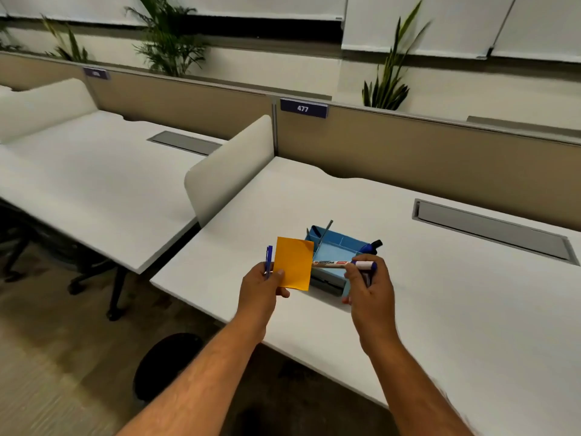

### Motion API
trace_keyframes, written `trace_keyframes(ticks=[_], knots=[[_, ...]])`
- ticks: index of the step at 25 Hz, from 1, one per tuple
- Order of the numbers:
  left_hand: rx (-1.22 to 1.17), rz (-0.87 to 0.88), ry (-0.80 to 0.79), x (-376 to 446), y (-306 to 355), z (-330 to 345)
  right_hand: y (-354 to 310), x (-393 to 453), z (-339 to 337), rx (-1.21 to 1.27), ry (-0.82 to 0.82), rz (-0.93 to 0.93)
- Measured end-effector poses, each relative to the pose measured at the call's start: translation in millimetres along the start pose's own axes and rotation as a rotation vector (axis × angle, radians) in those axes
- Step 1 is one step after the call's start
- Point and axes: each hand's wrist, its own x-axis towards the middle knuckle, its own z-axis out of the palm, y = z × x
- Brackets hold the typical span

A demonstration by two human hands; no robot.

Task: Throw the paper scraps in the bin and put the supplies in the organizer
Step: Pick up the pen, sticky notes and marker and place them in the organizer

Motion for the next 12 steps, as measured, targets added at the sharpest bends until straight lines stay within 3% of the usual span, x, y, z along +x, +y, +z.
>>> trace_keyframes(ticks=[6,12], knots=[[0.069,-0.062,-0.114,87.1,-2.4,-4.2,22.1,60.8,35.1,-0.19,0.124,-0.011],[0.083,-0.106,-0.234,141.0,-8.7,1.0,41.5,103.6,30.9,-0.539,0.404,-0.052]])
